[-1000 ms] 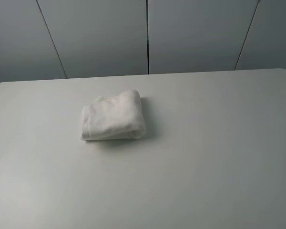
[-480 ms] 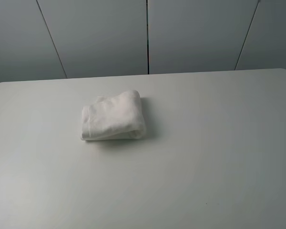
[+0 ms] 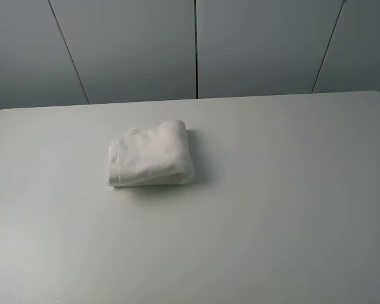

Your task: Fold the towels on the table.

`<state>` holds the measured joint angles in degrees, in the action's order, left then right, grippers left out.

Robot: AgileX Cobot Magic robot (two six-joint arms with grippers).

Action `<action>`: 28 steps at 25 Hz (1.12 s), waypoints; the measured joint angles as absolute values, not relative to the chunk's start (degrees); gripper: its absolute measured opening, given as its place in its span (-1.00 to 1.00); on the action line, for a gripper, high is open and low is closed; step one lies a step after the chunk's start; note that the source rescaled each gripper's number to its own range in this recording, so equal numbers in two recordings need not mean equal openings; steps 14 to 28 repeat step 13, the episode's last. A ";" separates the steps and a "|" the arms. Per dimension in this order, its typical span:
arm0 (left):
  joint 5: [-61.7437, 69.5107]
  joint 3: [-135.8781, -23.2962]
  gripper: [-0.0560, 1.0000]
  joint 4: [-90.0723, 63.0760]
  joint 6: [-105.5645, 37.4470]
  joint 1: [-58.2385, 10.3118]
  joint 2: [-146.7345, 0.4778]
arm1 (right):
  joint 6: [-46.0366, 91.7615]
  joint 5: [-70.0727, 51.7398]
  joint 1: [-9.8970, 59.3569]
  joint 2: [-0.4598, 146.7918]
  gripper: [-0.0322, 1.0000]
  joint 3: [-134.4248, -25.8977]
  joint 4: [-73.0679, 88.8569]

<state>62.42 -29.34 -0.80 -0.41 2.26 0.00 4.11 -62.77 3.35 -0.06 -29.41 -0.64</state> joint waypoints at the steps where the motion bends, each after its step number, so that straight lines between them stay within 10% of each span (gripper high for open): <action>1: 62.42 -29.34 1.00 -0.80 0.00 2.26 0.00 | 4.11 -62.77 3.35 -0.06 1.00 -29.41 -0.64; 28: 62.42 -29.34 1.00 -0.80 0.00 2.26 0.00 | 4.11 -62.77 3.35 -0.06 1.00 -29.41 -0.64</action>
